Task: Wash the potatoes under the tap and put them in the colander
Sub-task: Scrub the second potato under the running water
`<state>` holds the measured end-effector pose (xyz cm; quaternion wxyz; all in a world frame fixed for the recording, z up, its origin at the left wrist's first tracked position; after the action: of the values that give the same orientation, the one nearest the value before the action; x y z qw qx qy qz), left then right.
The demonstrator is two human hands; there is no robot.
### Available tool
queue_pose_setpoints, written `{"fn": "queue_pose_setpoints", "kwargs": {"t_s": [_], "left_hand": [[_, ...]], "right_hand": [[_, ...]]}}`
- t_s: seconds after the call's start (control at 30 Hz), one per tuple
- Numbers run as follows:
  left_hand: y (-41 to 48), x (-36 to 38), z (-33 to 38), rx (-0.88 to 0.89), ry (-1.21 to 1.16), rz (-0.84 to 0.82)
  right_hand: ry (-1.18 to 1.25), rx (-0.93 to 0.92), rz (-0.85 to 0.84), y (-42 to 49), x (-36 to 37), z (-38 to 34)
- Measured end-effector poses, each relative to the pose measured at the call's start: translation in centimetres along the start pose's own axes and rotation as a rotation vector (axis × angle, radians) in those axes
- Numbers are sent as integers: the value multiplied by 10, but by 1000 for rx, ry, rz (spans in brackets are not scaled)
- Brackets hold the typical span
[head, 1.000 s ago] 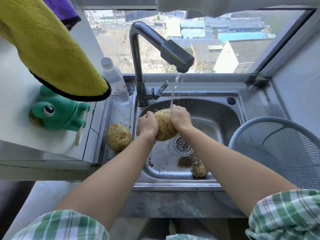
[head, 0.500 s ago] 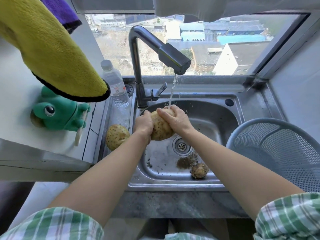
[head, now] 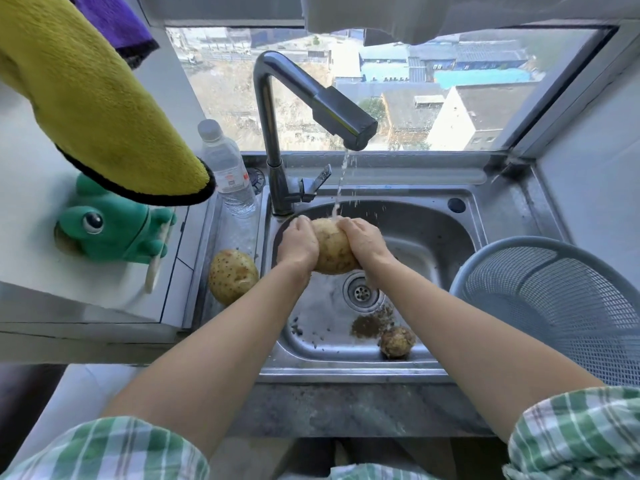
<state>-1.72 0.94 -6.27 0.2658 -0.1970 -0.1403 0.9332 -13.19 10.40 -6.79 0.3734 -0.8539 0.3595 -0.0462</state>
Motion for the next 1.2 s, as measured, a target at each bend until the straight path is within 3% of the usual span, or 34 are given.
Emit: {"fn": "queue_pose_setpoints", "kwargs": {"t_s": [0.07, 0.2, 0.33, 0.43, 0.6, 0.7, 0.8, 0.87, 0.93, 1.03, 1.2], "left_hand": [[-2, 14, 6, 22, -13, -120], [-4, 20, 18, 110, -237, -253], [-15, 19, 28, 310, -351, -290], [-8, 18, 26, 298, -298, -132], [5, 11, -7, -118, -316, 173], [6, 13, -3, -8, -160, 94], [5, 23, 8, 255, -32, -86], [5, 27, 8, 296, -62, -129], [8, 24, 8, 252, -121, -56], [13, 21, -9, 40, -324, 29], [2, 47, -30, -248, -638, -205]], "right_hand": [[45, 150, 21, 8, -6, 14], [166, 436, -146, 0, -2, 40], [257, 563, -274, -5, 0, 46], [275, 527, -318, -5, 4, 43], [265, 249, -367, -4, 15, 27], [198, 173, -296, -1, 10, 24], [202, 277, -140, 8, -6, 36], [201, 324, -136, 11, -7, 42], [212, 337, -177, 11, -2, 45], [221, 350, -203, 9, 2, 49], [304, 485, -234, 3, -7, 56]]}}
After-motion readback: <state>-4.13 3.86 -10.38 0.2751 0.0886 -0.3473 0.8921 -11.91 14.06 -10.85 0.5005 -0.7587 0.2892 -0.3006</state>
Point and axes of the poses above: each hand's wrist, its own y-axis towards the middle knuckle, its own x-axis out of the palm, z = x × y, the point moved 9 cm from there along y, towards the middle knuckle, and after that the axes turned 12 degrees about x, right-handed, at the moved point
